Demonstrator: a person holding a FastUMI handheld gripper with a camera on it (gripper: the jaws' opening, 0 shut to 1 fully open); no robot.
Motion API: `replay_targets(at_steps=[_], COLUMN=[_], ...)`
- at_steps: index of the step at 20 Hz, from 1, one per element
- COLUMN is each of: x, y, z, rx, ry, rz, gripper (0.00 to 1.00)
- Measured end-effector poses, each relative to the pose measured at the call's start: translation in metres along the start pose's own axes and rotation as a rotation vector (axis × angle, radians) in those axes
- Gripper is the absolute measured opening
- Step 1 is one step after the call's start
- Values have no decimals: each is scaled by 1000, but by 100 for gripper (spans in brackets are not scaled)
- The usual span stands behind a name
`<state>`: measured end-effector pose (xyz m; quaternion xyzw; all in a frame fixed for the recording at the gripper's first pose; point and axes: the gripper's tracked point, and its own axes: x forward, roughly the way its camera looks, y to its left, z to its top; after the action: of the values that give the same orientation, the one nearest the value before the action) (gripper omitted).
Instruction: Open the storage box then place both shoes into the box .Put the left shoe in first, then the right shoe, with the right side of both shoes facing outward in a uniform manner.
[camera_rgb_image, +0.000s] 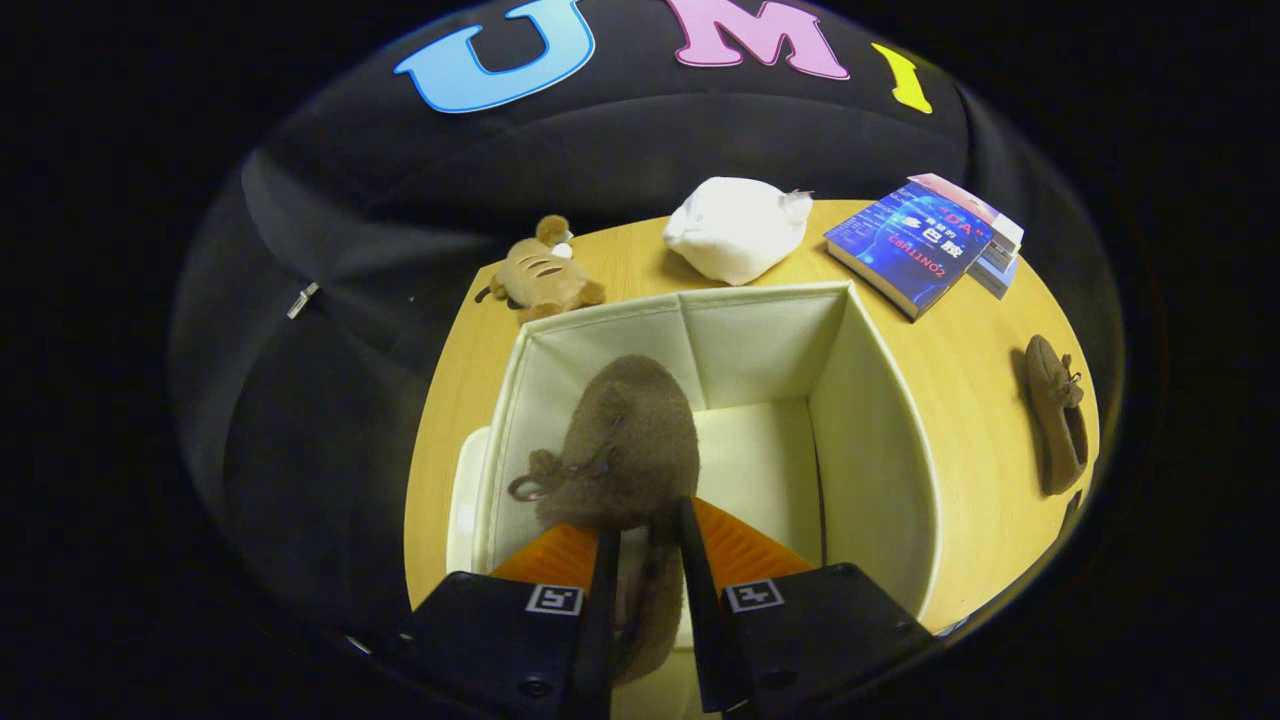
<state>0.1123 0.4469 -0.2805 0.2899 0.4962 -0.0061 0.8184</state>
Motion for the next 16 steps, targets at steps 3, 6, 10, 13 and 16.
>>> replay_targets(at_steps=[3, 6, 10, 13, 16], x=[-1, -6, -15, -26, -48], y=[13, 17, 18, 17, 9], z=[-15, -14, -9, 0, 22], rx=[-18, -44, -76, -110, -149], ry=[42, 29, -6, -56, -134], rz=[70, 94, 114, 139, 161], gripper=[56, 85, 85, 86, 86])
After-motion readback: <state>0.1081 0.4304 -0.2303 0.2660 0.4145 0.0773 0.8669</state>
